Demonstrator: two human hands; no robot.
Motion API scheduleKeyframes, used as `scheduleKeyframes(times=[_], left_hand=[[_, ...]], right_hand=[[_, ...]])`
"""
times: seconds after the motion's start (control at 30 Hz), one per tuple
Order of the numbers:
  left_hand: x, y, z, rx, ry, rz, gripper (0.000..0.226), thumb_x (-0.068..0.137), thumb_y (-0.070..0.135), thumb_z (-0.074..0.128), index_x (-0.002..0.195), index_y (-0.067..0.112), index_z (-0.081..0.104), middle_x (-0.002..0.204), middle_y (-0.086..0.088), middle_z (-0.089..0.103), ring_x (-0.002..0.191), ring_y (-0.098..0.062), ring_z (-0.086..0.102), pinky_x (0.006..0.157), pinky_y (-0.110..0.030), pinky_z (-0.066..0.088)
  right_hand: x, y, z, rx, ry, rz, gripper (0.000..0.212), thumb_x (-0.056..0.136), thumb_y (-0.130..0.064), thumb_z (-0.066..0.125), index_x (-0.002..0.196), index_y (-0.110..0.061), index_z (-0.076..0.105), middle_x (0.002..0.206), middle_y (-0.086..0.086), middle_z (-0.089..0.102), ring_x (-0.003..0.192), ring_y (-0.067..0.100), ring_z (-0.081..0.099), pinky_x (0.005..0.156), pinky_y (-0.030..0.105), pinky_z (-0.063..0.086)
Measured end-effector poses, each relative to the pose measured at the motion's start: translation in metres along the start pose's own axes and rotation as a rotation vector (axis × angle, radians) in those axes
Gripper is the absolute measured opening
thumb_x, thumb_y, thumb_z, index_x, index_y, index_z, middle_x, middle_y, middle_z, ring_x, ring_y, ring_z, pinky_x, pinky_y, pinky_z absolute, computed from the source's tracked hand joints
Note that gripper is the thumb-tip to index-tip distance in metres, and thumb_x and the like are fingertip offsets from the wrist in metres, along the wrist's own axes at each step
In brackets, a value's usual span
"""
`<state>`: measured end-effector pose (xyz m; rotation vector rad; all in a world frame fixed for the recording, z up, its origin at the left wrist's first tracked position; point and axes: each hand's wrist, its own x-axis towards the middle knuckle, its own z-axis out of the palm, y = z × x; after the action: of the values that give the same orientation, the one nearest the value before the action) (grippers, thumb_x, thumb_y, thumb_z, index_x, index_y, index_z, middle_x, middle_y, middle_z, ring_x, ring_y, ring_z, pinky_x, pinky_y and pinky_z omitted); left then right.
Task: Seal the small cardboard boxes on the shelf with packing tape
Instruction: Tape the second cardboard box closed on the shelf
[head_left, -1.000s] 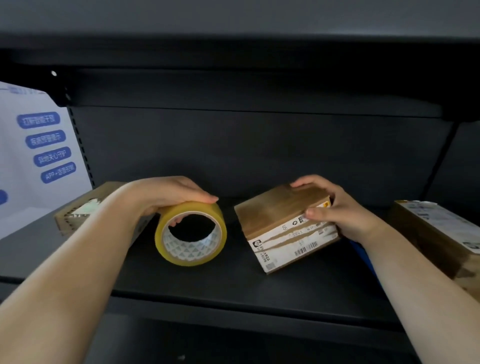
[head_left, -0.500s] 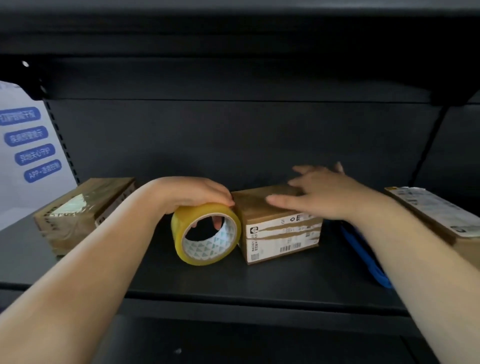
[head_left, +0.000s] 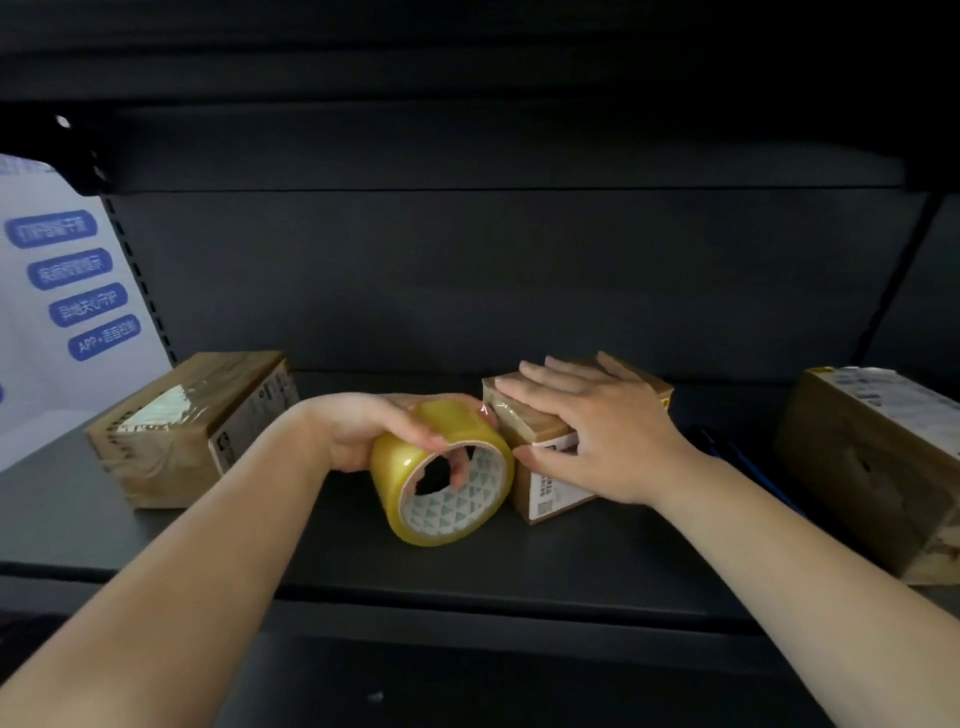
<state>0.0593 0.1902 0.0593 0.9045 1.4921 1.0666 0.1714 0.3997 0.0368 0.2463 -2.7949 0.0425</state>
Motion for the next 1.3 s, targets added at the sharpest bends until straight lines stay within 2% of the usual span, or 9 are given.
scheduleKeyframes(times=[0.13, 0.3, 0.53, 0.6, 0.83, 1.03, 1.13, 1.23, 1.3], left_hand=[[0.007, -0.010, 0.005, -0.033, 0.277, -0.122, 0.095, 0.040, 0.044, 0.089, 0.122, 0.014, 0.050, 0.068, -0.003, 0.071, 0.067, -0.015, 0.069, 0.070, -0.034, 0.051], [0.013, 0.002, 0.018, 0.057, 0.465, -0.247, 0.062, 0.048, 0.052, 0.072, 0.102, 0.025, 0.060, 0.067, 0.003, 0.074, 0.065, -0.013, 0.071, 0.066, -0.033, 0.054], [0.012, 0.014, 0.025, 0.427, 0.423, -0.236, 0.083, 0.057, 0.081, 0.055, 0.126, 0.036, 0.043, 0.125, 0.007, 0.053, 0.110, -0.011, 0.055, 0.096, -0.034, 0.045], [0.012, 0.009, 0.022, 0.402, 0.441, -0.160, 0.076, 0.063, 0.067, 0.060, 0.129, 0.032, 0.043, 0.131, 0.005, 0.048, 0.117, -0.016, 0.050, 0.106, -0.041, 0.037], [0.020, -0.008, 0.023, 0.174, 0.419, 0.217, 0.076, 0.053, 0.038, 0.072, 0.120, 0.036, 0.036, 0.120, -0.006, 0.058, 0.110, -0.026, 0.059, 0.089, -0.038, 0.051], [0.039, 0.012, 0.034, 0.457, 0.295, 0.131, 0.077, 0.070, 0.045, 0.062, 0.140, 0.040, 0.029, 0.107, -0.007, 0.062, 0.097, -0.007, 0.059, 0.090, -0.024, 0.040], [0.048, 0.014, 0.036, 0.454, 0.292, 0.046, 0.080, 0.076, 0.048, 0.063, 0.144, 0.043, 0.021, 0.130, -0.001, 0.054, 0.111, -0.001, 0.049, 0.098, -0.023, 0.033], [0.056, 0.012, 0.041, 0.383, 0.325, 0.031, 0.071, 0.086, 0.042, 0.055, 0.144, 0.047, 0.014, 0.153, 0.004, 0.025, 0.101, 0.010, 0.039, 0.079, -0.013, 0.033], [0.060, 0.011, 0.044, 0.365, 0.375, 0.041, 0.069, 0.087, 0.041, 0.055, 0.144, 0.047, 0.016, 0.153, 0.003, 0.024, 0.114, -0.001, 0.041, 0.088, -0.020, 0.036]], right_hand=[[0.011, 0.015, 0.001, 0.005, -0.048, 0.009, 0.062, 0.085, -0.060, 0.040, 0.142, -0.049, 0.017, 0.154, -0.013, 0.019, 0.142, 0.007, 0.013, 0.114, 0.040, 0.005], [0.023, 0.027, 0.000, 0.060, -0.090, 0.002, 0.061, 0.087, -0.055, 0.045, 0.141, -0.049, 0.018, 0.155, -0.014, 0.018, 0.142, 0.006, 0.010, 0.115, 0.039, 0.002], [0.021, 0.037, -0.002, 0.269, -0.073, 0.046, 0.055, 0.084, -0.043, 0.059, 0.131, -0.055, 0.034, 0.120, -0.011, 0.031, 0.124, 0.019, 0.028, 0.107, 0.036, 0.021], [0.020, 0.037, -0.001, 0.312, -0.084, 0.045, 0.055, 0.084, -0.040, 0.061, 0.129, -0.056, 0.034, 0.121, -0.012, 0.032, 0.125, 0.020, 0.027, 0.108, 0.039, 0.023], [0.015, 0.047, 0.000, 0.471, -0.093, 0.007, 0.052, 0.080, -0.042, 0.061, 0.114, -0.068, 0.030, 0.125, -0.029, 0.031, 0.118, -0.012, 0.005, 0.109, 0.033, -0.002], [0.018, 0.058, -0.001, 0.583, -0.124, -0.024, 0.060, 0.082, -0.021, 0.069, 0.122, -0.051, 0.037, 0.140, -0.022, 0.032, 0.140, -0.001, 0.009, 0.108, 0.016, -0.005], [0.020, 0.064, -0.008, 0.591, -0.213, -0.009, 0.062, 0.084, -0.020, 0.067, 0.131, -0.044, 0.034, 0.141, -0.025, 0.028, 0.139, -0.004, 0.005, 0.103, 0.003, -0.001], [0.026, 0.067, -0.016, 0.544, -0.307, 0.001, 0.064, 0.087, -0.018, 0.063, 0.135, -0.041, 0.027, 0.144, -0.024, 0.022, 0.140, -0.001, 0.001, 0.115, 0.026, -0.001], [0.028, 0.064, -0.020, 0.523, -0.344, 0.024, 0.063, 0.089, -0.017, 0.061, 0.137, -0.039, 0.026, 0.146, -0.023, 0.018, 0.141, 0.001, -0.001, 0.115, 0.030, -0.002]])
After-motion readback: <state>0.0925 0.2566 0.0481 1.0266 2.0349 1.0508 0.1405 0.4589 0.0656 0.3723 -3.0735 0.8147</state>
